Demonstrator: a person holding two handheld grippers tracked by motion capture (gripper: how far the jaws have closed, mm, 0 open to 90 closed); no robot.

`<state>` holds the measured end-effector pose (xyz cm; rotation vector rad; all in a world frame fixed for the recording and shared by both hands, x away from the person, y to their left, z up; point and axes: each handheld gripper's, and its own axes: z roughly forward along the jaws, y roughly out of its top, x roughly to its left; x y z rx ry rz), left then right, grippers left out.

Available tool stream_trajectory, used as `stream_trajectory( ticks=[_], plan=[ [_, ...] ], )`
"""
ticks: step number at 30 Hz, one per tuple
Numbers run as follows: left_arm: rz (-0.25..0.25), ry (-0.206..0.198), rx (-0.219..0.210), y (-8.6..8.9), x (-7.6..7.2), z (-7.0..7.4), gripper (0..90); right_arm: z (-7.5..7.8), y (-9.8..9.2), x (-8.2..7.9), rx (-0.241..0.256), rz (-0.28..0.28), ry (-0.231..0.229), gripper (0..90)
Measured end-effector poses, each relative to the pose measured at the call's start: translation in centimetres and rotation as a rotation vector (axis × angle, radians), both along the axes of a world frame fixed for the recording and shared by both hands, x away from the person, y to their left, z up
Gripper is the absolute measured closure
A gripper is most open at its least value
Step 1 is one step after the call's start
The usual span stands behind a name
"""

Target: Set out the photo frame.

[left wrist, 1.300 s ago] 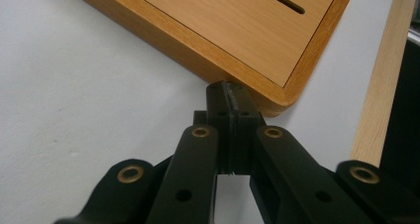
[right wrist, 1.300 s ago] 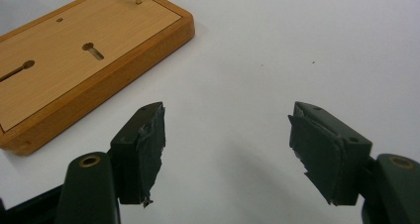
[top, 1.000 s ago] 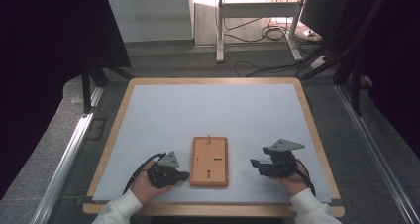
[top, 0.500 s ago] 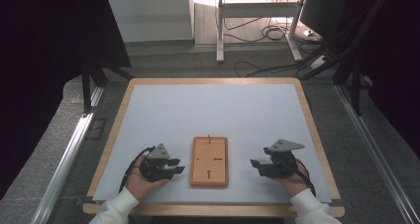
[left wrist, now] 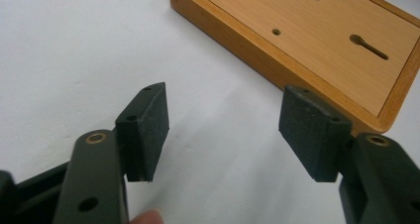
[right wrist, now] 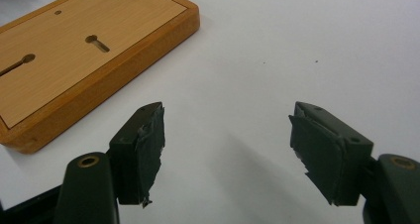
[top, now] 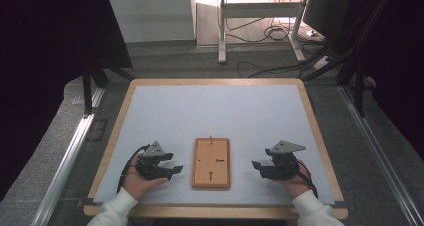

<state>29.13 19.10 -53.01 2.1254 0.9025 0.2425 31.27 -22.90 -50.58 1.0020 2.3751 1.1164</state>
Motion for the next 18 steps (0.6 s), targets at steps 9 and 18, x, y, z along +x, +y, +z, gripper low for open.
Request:
stream_trajectory(
  ticks=[9, 18],
  plan=[
    [0.013, -0.010, -0.013, -0.6, 0.8, 0.1, 31.3, 0.0, -0.3, -0.5, -0.008, -0.009, -0.012, 29.5],
    [-0.010, -0.008, -0.015, -2.2, 2.4, 0.8, 29.2, -0.1, -0.1, -0.7, -0.026, 0.017, -0.028, 29.5]
  ],
)
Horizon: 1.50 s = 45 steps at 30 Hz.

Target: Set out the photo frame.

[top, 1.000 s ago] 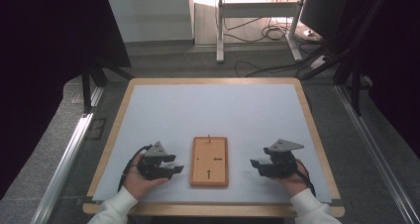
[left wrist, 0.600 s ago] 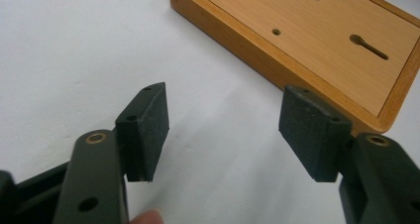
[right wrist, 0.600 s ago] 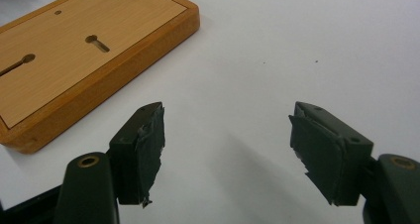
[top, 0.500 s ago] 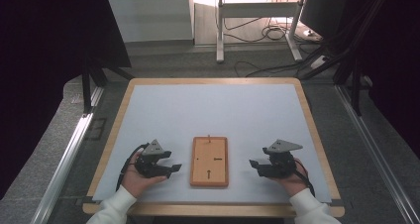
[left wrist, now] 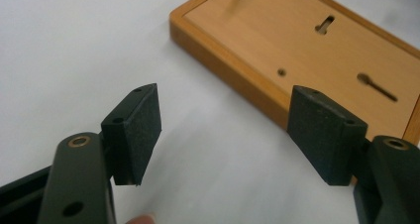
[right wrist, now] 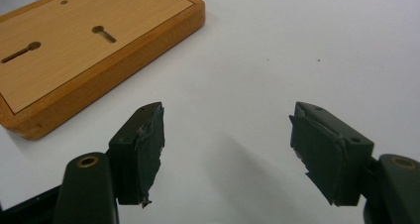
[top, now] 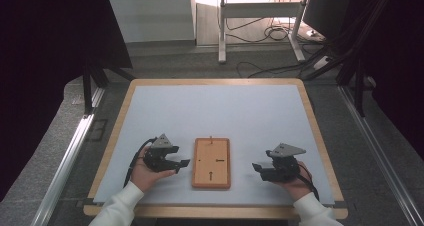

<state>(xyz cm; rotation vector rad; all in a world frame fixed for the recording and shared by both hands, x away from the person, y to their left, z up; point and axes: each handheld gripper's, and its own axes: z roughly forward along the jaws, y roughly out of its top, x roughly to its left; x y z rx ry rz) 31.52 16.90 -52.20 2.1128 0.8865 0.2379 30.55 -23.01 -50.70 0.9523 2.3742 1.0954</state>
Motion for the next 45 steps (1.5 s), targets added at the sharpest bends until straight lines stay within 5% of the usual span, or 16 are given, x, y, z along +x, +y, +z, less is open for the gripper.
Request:
stream_trajectory(
  ticks=[9, 16, 26, 45],
  plan=[
    [-0.033, -0.033, -0.037, -1.8, 1.7, 1.5, 28.8, 0.1, -0.1, 0.0, 0.000, -0.006, -0.013, 29.5],
    [-0.055, -0.032, -0.001, -3.3, 3.0, 1.6, 29.3, 0.1, -0.1, 0.1, -0.002, -0.008, -0.008, 29.5],
    [-0.097, -0.056, -0.005, -4.7, 3.6, 2.7, 32.9, 0.1, -0.1, 0.1, 0.004, -0.023, -0.008, 29.5],
    [-0.128, -0.031, 0.045, -7.4, 6.4, 1.7, 41.0, -0.1, -0.2, 0.2, -0.001, -0.026, -0.006, 29.5]
  ],
)
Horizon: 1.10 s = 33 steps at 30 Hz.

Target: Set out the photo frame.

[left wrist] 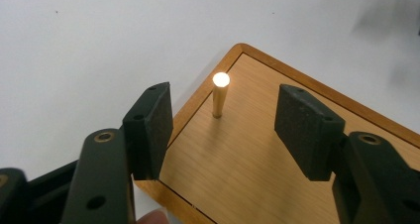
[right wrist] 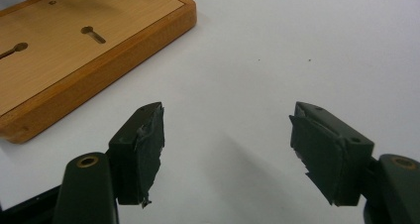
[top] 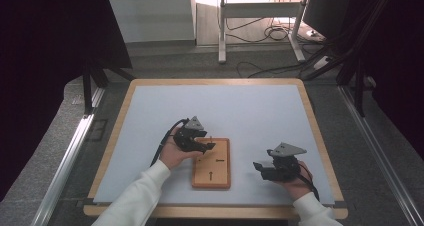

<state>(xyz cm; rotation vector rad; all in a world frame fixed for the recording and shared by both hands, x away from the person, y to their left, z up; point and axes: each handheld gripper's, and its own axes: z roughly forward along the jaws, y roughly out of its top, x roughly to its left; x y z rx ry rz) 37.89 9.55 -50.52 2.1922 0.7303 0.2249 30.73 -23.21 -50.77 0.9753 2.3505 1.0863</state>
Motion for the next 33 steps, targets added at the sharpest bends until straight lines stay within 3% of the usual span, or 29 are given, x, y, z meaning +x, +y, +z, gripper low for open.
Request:
stream_trajectory(
  ticks=[13, 21, 33],
  plan=[
    [-0.053, 0.011, 0.006, -0.9, 1.2, -0.6, 66.3, 0.0, -0.1, 0.0, 0.002, -0.002, -0.002, 29.5],
    [-0.051, 0.010, 0.012, -0.8, 1.2, -0.7, 70.4, 0.0, -0.1, 0.1, 0.010, -0.003, 0.000, 29.5],
    [-0.052, 0.013, 0.010, -0.9, 1.4, -1.1, 84.0, 0.0, -0.1, 0.1, 0.012, -0.005, 0.000, 29.3]
  ],
)
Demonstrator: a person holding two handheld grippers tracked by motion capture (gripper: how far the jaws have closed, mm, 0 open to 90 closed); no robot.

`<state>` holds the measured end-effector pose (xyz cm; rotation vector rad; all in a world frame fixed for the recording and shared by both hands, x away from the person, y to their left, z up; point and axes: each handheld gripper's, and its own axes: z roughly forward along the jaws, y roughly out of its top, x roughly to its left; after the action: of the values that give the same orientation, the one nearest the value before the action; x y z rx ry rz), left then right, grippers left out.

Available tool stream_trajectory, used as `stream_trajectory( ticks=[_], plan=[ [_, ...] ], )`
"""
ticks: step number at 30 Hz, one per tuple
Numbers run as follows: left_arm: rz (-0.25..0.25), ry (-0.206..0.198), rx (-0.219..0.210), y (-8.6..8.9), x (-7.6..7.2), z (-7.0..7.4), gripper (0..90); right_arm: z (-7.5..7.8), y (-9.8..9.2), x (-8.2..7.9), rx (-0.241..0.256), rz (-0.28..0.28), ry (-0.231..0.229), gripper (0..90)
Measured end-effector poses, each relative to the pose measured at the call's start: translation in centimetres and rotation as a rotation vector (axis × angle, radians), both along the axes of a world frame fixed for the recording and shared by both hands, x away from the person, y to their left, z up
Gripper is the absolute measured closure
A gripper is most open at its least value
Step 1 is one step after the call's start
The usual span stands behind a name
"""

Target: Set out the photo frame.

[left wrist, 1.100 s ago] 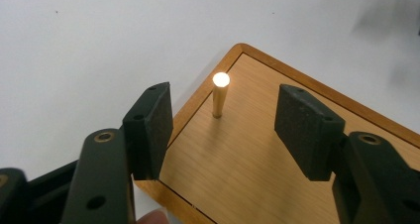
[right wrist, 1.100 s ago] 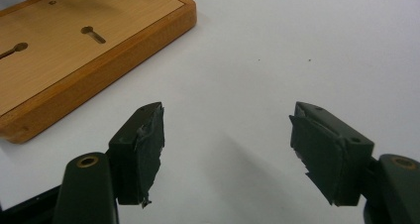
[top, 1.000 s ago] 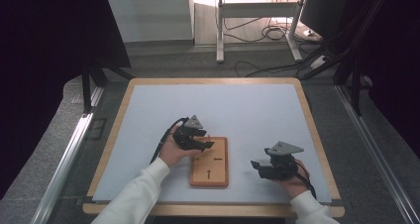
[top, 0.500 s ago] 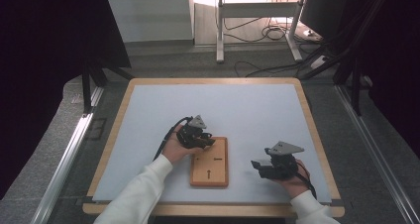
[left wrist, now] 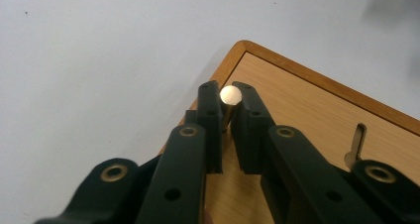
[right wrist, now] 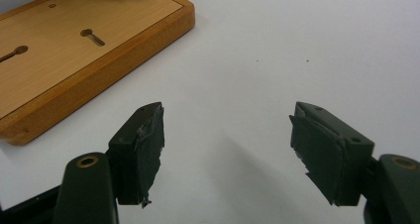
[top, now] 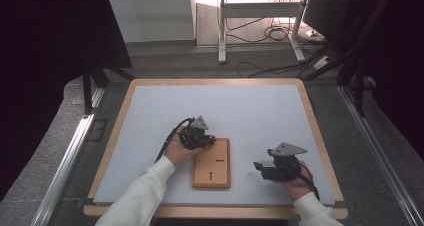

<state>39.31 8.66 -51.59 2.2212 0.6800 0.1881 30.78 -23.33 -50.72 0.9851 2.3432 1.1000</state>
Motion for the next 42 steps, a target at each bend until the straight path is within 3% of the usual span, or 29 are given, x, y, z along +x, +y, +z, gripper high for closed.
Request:
stream_trajectory(
  ticks=[42],
  plan=[
    [-0.032, 0.104, -0.030, 0.5, 1.2, 0.1, 83.0, 0.1, 0.6, -0.4, 0.004, 0.042, -0.010, 28.9]
  ],
)
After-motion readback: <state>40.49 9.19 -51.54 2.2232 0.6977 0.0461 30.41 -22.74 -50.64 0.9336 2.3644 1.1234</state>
